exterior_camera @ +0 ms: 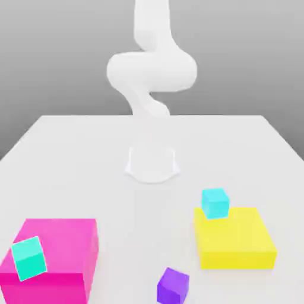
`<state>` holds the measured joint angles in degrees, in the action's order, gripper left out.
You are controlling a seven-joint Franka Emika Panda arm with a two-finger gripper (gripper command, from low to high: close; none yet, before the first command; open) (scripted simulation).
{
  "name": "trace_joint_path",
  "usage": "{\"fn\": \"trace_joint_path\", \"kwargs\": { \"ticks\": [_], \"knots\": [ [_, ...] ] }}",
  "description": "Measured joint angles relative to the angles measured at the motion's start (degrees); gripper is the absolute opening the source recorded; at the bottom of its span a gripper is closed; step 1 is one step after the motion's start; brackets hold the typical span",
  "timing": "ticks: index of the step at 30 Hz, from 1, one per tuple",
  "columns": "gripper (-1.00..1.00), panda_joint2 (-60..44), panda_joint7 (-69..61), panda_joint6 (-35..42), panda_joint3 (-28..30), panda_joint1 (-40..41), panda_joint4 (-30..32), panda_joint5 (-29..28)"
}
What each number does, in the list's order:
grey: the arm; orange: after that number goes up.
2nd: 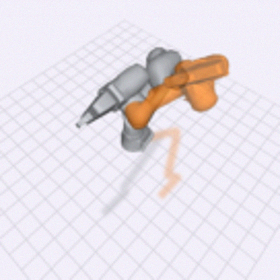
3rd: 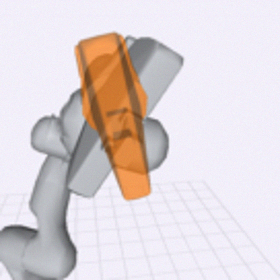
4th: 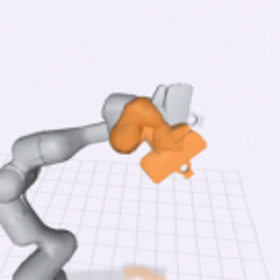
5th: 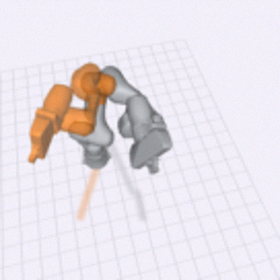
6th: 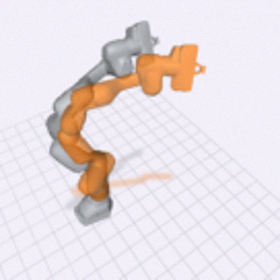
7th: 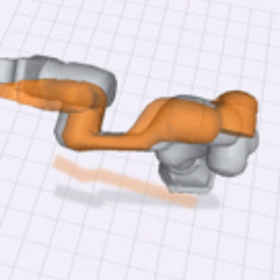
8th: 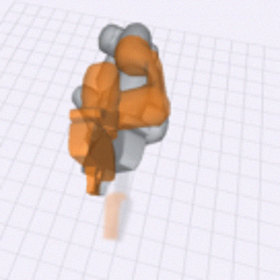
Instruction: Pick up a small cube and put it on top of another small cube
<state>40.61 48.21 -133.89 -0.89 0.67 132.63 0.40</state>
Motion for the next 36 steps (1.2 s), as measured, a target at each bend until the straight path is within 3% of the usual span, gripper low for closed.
{"fn": "trace_joint_path", "kwargs": {
  "ticks": [16, 30, 31, 36],
  "knots": [
    [0.00, -33.56, 17.99, -13.55, -5.48, 2.73, 5.45, -1.25],
    [0.00, -62.70, 31.76, -28.19, -3.00, -0.99, 7.39, -5.08],
    [-1.00, -64.71, 32.05, -29.77, -2.61, -1.31, 6.99, -5.43],
    [-1.00, -64.71, 32.12, -29.87, -2.62, -1.30, 6.99, -5.49]
  ]
}}
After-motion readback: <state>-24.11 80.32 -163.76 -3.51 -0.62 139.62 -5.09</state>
